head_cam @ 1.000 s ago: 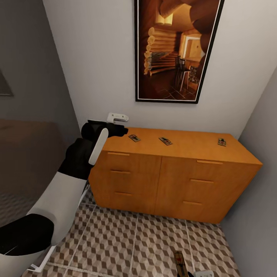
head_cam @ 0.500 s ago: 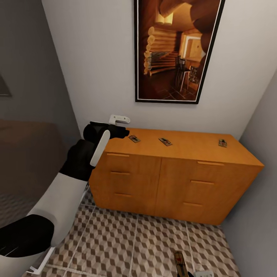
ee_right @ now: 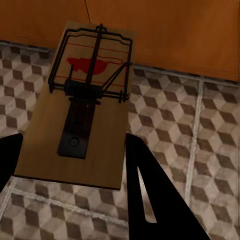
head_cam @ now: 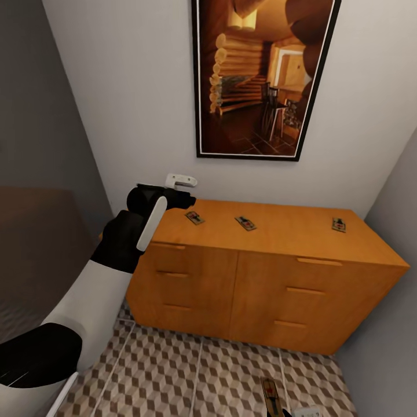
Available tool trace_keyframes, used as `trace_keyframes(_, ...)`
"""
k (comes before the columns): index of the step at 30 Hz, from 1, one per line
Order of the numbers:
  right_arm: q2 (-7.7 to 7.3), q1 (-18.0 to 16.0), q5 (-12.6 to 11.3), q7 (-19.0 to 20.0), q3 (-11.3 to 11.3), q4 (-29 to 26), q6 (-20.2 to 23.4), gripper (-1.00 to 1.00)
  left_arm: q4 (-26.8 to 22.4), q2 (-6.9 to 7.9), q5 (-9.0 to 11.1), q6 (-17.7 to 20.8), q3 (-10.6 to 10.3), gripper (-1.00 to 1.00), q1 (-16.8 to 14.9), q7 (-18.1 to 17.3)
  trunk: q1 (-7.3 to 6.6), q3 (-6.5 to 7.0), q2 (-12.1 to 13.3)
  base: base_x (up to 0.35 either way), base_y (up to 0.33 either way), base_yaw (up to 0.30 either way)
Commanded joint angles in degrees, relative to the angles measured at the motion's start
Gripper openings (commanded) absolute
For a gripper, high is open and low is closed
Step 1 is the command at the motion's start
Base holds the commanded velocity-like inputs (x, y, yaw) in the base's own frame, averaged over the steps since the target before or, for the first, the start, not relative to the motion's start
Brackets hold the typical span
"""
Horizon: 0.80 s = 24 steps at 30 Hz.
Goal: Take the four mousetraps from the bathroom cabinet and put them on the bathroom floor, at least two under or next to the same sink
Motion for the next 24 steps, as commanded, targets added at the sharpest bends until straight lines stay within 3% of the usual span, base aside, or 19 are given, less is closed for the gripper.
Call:
trace_keyframes(1,-0.02,0.0,-0.8,0.6,0.4,0.0,-0.1,-1.00,0.0,0.00,0.6,0.2,-0.1,1.00,0.0,0.6,0.01,-0.05,0.0,0.108,-0.040,0.000)
trace_keyframes(24,-0.02,0.0,-0.8,0.6,0.4,0.0,-0.1,-1.00,0.8,-0.24,0.7,0.0,-0.1,1.00,1.9,0.5,0.01,-0.05,0.0,0.012,-0.004,0.000)
